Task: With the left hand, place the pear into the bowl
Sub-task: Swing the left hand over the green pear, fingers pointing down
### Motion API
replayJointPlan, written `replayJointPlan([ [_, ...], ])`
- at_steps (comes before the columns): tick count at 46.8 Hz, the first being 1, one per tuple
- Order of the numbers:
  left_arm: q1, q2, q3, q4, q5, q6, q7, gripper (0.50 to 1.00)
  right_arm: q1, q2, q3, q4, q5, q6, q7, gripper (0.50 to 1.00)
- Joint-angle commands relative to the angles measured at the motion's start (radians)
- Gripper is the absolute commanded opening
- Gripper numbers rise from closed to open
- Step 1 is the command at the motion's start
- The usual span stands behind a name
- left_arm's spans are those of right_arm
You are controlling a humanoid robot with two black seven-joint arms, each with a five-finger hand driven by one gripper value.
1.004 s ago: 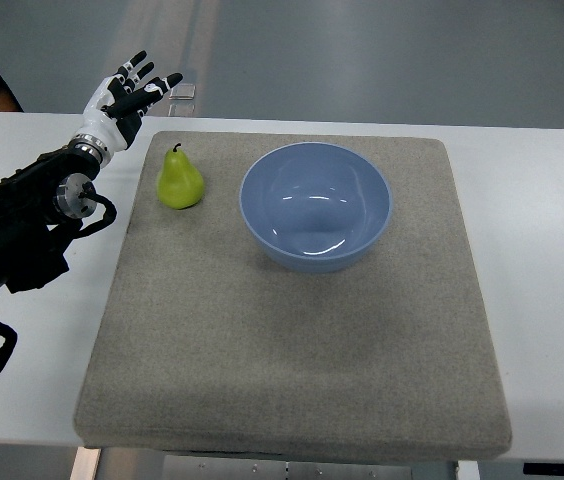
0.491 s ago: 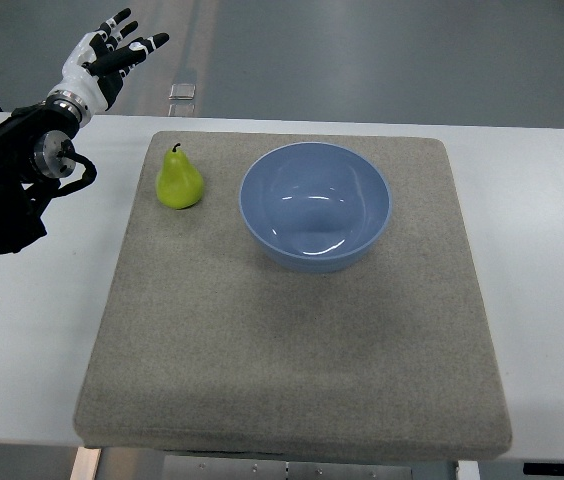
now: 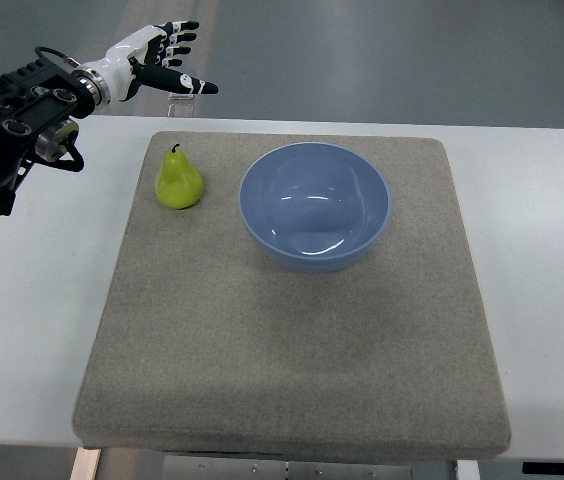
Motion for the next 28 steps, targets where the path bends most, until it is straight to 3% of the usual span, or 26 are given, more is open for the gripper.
replayJointPlan([
  [1,-0.030,0.007,0.061,0.000,0.075,-0.032,0.000,0.990,0.000,0.000,-0.001,0.000,0.000,0.000,0.000,0.926],
  [16,-0.113,0.073,0.105,-0.013,0.362,-0.225,-0.003,0.988,0.000,0.000,-0.001,0.000,0.000,0.000,0.000,0.926],
  [21,-0.148,0.126,0.107,-0.092,0.393,-0.305,-0.005,0.986,0.000,0.000,0.000,0.000,0.000,0.000,0.000,0.926],
  [28,-0.179,0.212,0.116,-0.241,0.515,-0.305,-0.016,0.984,0.000,0.000,0.000,0.000,0.000,0.000,0.000,0.926],
])
